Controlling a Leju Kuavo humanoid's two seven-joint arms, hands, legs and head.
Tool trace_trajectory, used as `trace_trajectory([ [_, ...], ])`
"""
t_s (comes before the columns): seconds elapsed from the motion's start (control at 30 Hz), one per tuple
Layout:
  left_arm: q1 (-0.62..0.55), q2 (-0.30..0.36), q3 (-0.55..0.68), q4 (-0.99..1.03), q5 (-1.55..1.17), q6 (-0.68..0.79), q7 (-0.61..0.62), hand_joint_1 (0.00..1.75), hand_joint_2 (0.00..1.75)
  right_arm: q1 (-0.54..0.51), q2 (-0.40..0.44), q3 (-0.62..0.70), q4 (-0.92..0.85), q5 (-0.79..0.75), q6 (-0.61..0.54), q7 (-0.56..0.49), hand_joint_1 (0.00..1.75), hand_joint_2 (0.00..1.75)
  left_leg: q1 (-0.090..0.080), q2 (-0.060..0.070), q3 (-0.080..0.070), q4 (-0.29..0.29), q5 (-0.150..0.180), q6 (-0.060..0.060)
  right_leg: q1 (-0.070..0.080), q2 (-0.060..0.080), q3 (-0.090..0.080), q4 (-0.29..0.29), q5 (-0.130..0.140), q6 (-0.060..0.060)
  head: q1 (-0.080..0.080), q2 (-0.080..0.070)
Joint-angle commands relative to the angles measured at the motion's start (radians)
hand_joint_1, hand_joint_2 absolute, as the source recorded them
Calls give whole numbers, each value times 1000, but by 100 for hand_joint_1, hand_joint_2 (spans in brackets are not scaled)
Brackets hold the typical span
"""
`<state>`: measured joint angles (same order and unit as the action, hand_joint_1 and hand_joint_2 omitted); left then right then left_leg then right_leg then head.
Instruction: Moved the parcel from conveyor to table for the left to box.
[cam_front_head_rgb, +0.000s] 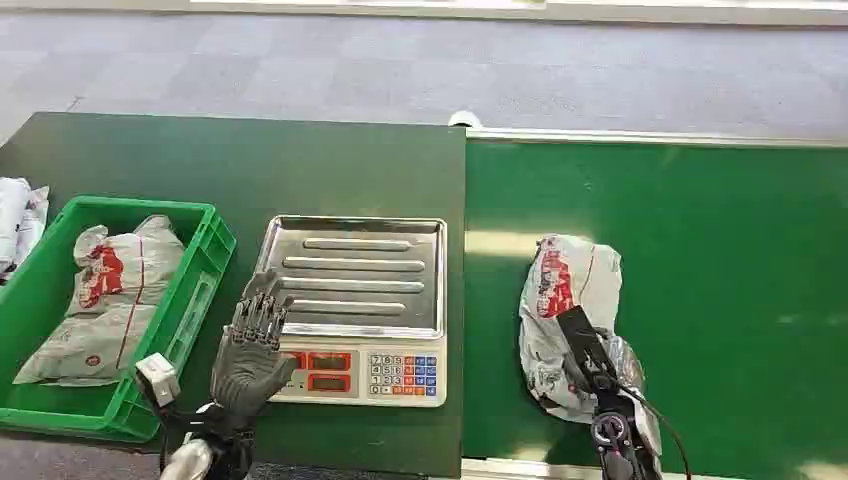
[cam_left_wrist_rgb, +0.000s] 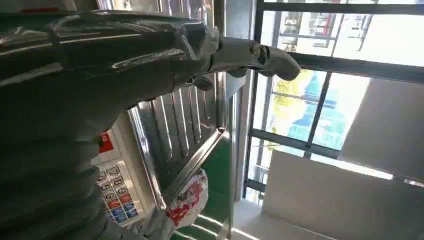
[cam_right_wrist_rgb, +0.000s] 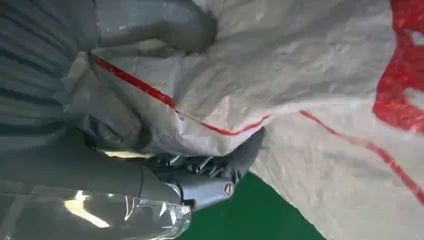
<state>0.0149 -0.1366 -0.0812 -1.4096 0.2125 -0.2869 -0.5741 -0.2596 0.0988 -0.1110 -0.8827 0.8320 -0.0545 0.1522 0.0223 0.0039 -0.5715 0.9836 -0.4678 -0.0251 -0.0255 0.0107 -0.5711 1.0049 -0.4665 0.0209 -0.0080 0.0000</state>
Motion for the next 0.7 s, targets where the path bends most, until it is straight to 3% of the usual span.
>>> trace_trajectory([
  [0.03, 17, 11, 19, 22, 3, 3, 4, 0, 175, -28, -18, 42, 120, -7, 19, -1, 175, 175, 0, 0, 2, -1, 0, 1, 1, 0, 2, -2, 0, -2, 0, 0],
  [0.4, 48, 7, 29, -7, 6, 7, -12, 0, 175, -28, -2, 28, 54, -34, -72, -58, 175, 175, 0, 0, 2, -1, 0, 2, 1, 0, 2, -1, 0, -2, 0, 0],
  [0.53, 59, 4, 33, -31, -1, 9, -20, 0, 175, -25, 14, 37, -110, -55, -211, -192, 175, 175, 0, -1, 0, 0, 0, 2, 0, 0, 0, 0, 0, -2, 0, 0],
  [0.7, 42, 3, 23, -25, -6, 8, -31, 0, 175, -10, 25, 98, -342, -58, -275, -255, 175, 175, -1, 1, -2, 1, 0, 2, 0, 1, -3, 2, 0, -3, 0, 0],
])
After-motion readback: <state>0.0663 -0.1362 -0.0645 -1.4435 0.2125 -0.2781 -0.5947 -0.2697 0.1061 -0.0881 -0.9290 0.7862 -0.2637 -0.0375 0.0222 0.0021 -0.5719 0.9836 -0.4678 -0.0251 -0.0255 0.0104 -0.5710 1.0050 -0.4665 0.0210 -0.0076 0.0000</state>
